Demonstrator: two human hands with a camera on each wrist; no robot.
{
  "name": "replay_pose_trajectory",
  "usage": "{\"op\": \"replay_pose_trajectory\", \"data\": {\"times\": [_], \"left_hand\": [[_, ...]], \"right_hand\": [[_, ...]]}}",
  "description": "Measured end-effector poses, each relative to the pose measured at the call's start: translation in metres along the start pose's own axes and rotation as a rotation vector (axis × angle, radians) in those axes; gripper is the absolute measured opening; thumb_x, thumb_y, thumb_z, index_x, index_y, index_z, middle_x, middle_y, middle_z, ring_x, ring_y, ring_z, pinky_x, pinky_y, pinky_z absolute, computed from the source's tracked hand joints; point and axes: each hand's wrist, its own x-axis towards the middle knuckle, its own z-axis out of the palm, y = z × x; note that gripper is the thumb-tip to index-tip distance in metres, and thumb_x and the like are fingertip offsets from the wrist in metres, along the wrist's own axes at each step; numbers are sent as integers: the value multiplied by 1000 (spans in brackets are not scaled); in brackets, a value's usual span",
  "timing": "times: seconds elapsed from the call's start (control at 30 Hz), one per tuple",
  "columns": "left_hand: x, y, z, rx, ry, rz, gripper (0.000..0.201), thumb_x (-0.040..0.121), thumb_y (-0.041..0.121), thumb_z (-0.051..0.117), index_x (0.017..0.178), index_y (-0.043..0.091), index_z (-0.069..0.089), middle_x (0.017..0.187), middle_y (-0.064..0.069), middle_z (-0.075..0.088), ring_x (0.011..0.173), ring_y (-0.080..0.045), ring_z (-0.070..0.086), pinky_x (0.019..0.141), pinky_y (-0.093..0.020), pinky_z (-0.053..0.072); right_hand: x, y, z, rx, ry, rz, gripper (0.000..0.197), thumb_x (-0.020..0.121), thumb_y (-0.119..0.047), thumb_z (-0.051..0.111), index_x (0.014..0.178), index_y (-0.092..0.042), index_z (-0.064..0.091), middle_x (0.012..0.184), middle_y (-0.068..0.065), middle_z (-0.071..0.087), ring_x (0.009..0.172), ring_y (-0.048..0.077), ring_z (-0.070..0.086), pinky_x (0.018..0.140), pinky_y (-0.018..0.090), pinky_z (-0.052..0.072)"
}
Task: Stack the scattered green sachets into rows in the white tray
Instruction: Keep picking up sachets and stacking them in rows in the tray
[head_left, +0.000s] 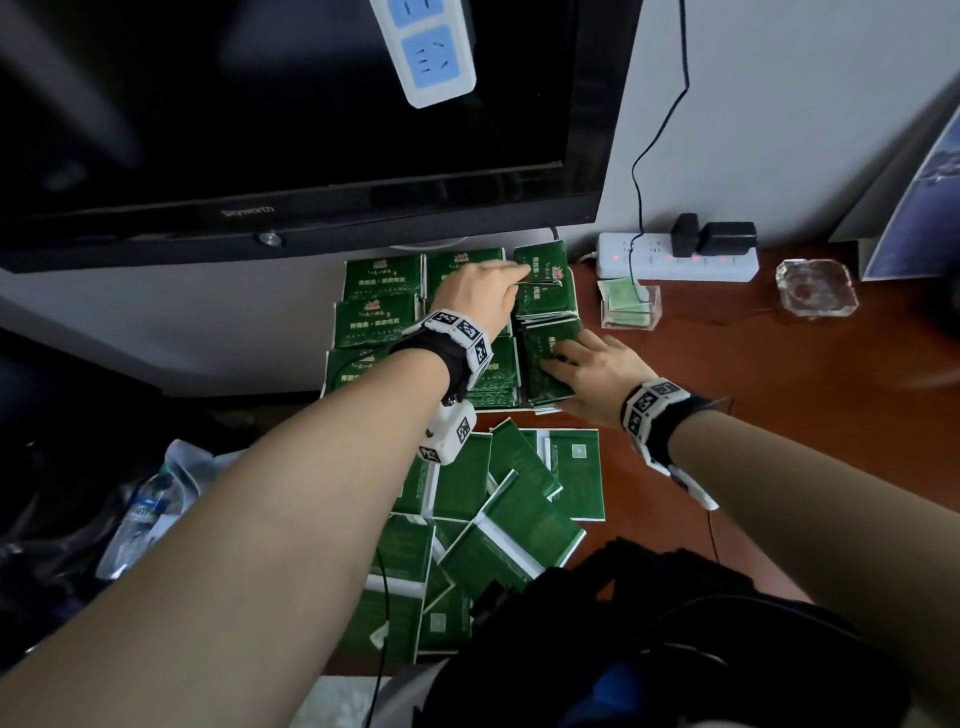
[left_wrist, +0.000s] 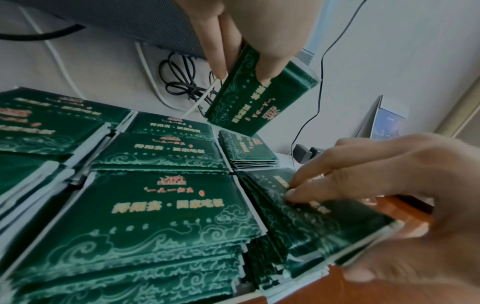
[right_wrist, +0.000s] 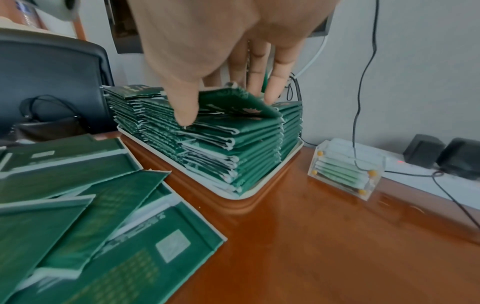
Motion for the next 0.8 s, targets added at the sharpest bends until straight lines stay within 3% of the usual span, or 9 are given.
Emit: {"op": "replay_pose_trajectory", "data": {"times": [0.1, 0.17, 0.3, 0.4, 0.47, 0.67, 0.8], "left_hand": [[9, 1, 8, -39, -5, 12, 38, 99, 19, 50, 133, 31, 61, 136, 8, 60, 117, -18, 62, 93, -37, 53], [15, 2, 13, -50, -17, 12, 39, 99, 19, 49, 135, 30, 59, 139, 6, 58, 121, -18, 60, 95, -37, 52], [21, 7, 23, -33, -38, -14, 39, 100, 23, 48, 135, 37, 57, 144, 11, 53, 112, -19, 64, 85, -35, 56], [21, 9, 33, -18, -71, -20, 39, 101, 23, 47, 135, 38, 57, 146, 11, 51, 104, -23, 68, 77, -37, 58], [22, 9, 40, -25, -102, -19, 40, 101, 22, 47, 137, 38, 55, 147, 8, 50, 105, -24, 67, 79, -39, 58], [23, 2, 54, -7, -197, -25, 45, 100, 20, 53, 142, 35, 50, 152, 4, 43, 113, -27, 64, 85, -42, 57], [28, -3, 57, 42, -244, -30, 50, 99, 21, 57, 146, 30, 45, 156, 4, 36, 113, -24, 63, 82, -39, 58]], "right_hand": [[-2, 5, 8, 19, -40, 10, 72, 91, -63, 50, 151, -26, 37, 154, 1, 34, 138, 23, 31, 112, 43, 32], [-4, 7, 11, 75, 6, 42, 70, 91, -65, 47, 148, -24, 42, 150, 2, 40, 135, 23, 35, 111, 45, 35], [2, 18, 7, 279, 197, 183, 51, 94, -47, 52, 134, -14, 52, 129, 6, 54, 118, 26, 49, 99, 45, 46], [17, 28, -2, 409, 223, 330, 51, 95, -38, 53, 138, -12, 43, 129, 8, 54, 117, 27, 49, 95, 42, 45], [26, 34, -4, 484, 205, 376, 59, 95, -35, 54, 145, -11, 34, 135, 9, 53, 121, 29, 48, 97, 42, 44], [51, 42, 4, 548, 166, 391, 68, 96, -31, 53, 154, -15, 21, 130, 11, 59, 113, 31, 52, 86, 42, 48], [59, 45, 5, 556, 156, 400, 63, 99, -32, 50, 155, -20, 23, 138, 6, 55, 116, 29, 53, 83, 39, 49]]}}
